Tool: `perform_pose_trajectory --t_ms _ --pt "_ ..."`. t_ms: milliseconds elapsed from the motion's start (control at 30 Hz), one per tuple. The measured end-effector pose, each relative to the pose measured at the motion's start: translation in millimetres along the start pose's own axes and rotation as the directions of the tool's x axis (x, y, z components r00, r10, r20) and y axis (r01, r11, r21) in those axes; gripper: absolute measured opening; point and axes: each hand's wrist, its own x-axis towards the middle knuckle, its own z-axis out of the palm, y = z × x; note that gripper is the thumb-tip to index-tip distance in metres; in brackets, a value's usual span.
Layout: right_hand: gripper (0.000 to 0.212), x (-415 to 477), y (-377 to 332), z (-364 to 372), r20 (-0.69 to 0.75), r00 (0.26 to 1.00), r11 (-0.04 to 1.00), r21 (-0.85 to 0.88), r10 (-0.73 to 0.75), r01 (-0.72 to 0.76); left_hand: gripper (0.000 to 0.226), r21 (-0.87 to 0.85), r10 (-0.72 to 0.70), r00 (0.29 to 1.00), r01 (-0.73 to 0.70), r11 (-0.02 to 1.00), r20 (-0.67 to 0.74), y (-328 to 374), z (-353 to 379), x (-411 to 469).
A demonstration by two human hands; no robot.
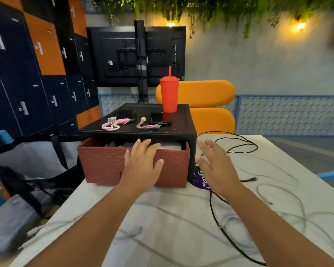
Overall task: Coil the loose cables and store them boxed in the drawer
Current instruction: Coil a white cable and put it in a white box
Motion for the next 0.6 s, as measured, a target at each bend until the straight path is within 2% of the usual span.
perform_pose_trajectory --t_ms 133,267,333,600 --pt "0.048 52 -11 15 0.029 0.998 0.997 0.063 -0.047 0.045 0.041 0.098 -0.004 0.998 -0.001 0.995 0.055 -13 -5 24" --pt "0.047 87 -11 23 0.136 0.991 0.996 0.094 -0.011 -0.002 0.028 0.192 0.007 0.993 -0.029 0.981 0.116 -12 -6 32" --pt "0.047 101 -8 32 0.205 0.979 0.995 0.098 0.003 -0.023 0.024 0.218 0.007 0.995 -0.028 0.976 0.098 -14 -3 35" --pt "0.045 119 -3 38 0.230 0.971 0.984 0.144 0.071 -0.106 0.019 0.217 0.021 0.997 -0.037 0.975 0.075 -14 -6 33"
